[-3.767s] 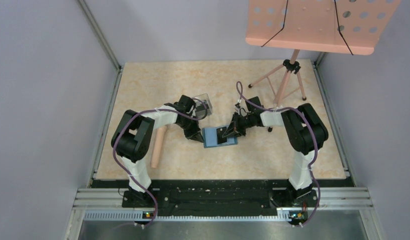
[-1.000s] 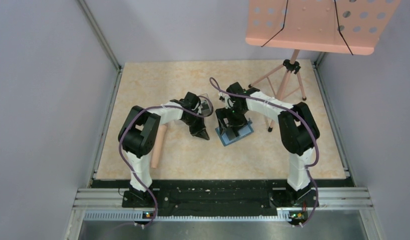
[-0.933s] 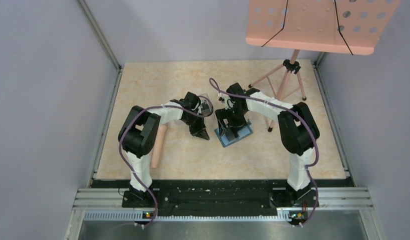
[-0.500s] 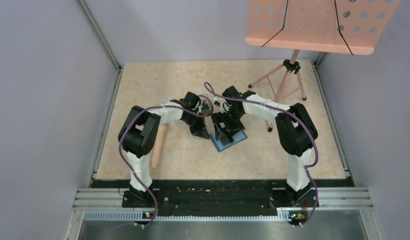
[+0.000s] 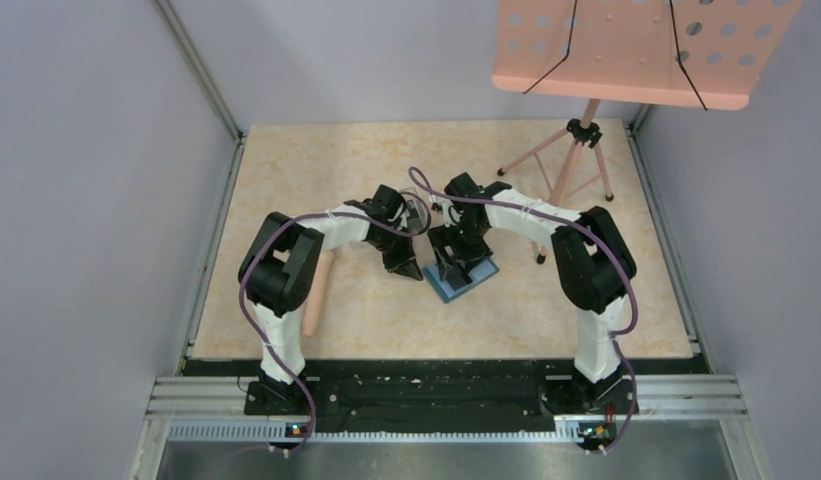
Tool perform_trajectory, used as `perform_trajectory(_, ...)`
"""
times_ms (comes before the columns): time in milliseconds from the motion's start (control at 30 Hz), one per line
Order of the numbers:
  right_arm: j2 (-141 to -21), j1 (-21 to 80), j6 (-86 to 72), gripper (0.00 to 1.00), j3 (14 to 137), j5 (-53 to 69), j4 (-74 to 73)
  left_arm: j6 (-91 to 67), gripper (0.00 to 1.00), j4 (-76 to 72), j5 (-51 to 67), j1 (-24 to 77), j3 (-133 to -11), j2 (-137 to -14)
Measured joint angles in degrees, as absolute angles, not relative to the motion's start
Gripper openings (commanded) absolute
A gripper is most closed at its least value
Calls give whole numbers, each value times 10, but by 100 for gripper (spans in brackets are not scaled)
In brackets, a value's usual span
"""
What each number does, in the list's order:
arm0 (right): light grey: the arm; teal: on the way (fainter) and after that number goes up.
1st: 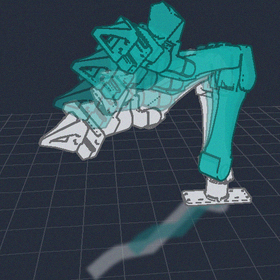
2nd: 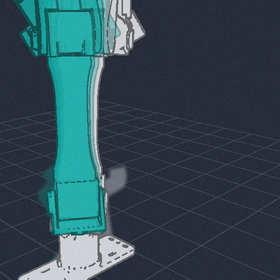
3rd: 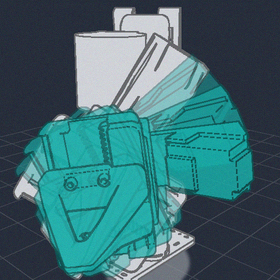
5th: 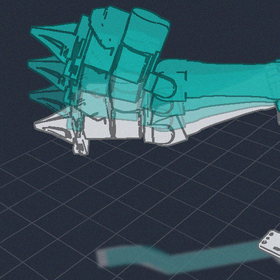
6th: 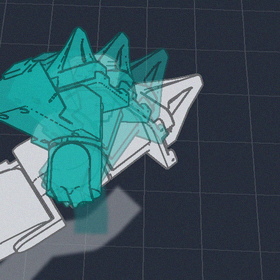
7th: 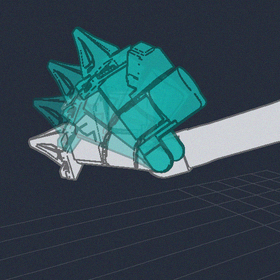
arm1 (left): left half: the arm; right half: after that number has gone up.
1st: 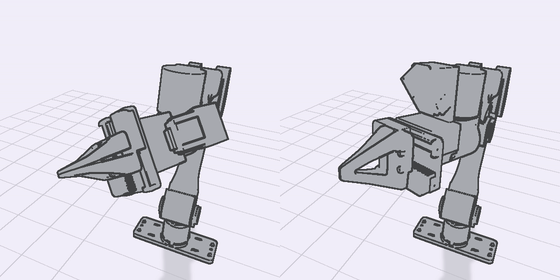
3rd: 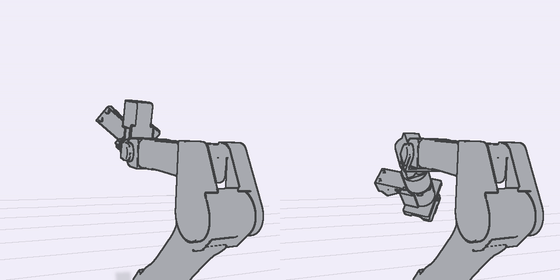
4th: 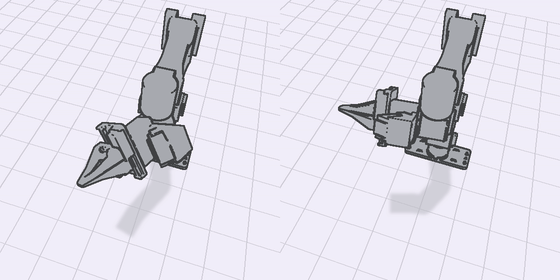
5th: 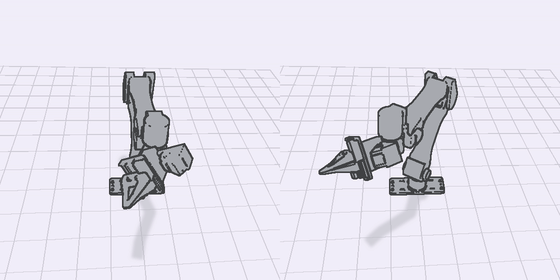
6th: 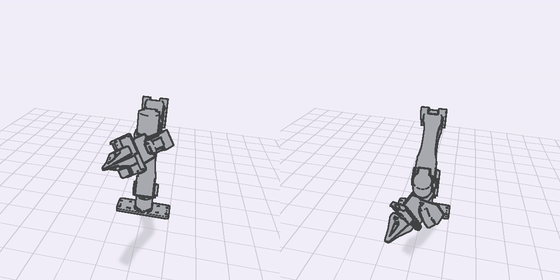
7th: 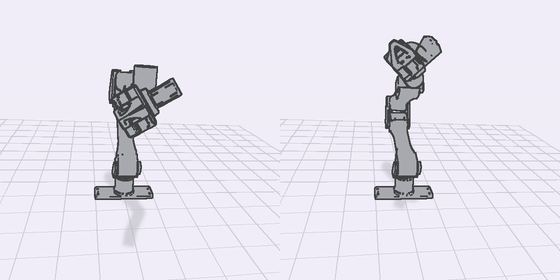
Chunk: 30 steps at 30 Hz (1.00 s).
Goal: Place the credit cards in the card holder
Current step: Insert the credit card into the card slot.
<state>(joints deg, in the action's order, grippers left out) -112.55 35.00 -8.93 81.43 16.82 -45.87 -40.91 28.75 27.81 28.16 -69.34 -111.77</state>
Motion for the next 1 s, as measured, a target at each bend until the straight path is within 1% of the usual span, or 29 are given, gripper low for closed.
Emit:
perform_trajectory(67, -1126, 350, -89, 59, 814, 178, -458, -409, 0, 288, 278, 286, -693, -1118)
perform_trajectory(100, -1127, 350, -90, 52, 814, 185, -457, -409, 0, 288, 278, 288, -694, -1118)
perform_trajectory(233, -1127, 350, -91, 32, 814, 214, -457, -410, 0, 294, 274, 293, -702, -1121)
perform_trajectory(300, -1127, 350, -91, 28, 814, 226, -460, -410, 0, 302, 270, 293, -707, -1123)
perform_trajectory(400, -1127, 350, -96, 26, 814, 249, -462, -408, 0, 312, 265, 293, -715, -1127)
perform_trajectory(500, -1127, 350, -103, 26, 814, 272, -463, -405, 0, 323, 254, 293, -723, -1128)
perform_trajectory(533, -1127, 350, -106, 28, 814, 279, -461, -404, 0, 328, 250, 293, -726, -1128)
perform_trajectory(600, -1127, 350, -111, 36, 814, 294, -461, -399, 2, 343, 237, 294, -735, -1128)
perform_trajectory(667, -1127, 350, -114, 44, 814, 300, -461, -389, 8, 357, 221, 295, -743, -1128)
perform_trajectory(733, -1127, 350, -116, 50, 814, 302, -460, -378, 19, 373, 201, 295, -750, -1125)
perform_trajectory(833, -1127, 350, -116, 56, 816, 304, -461, -360, 30, 391, 180, 293, -754, -1112)
perform_trajectory(1000, -1128, 341, -119, 58, 840, 317, -462, -347, 34, 392, 190, 272, -757, -1065)
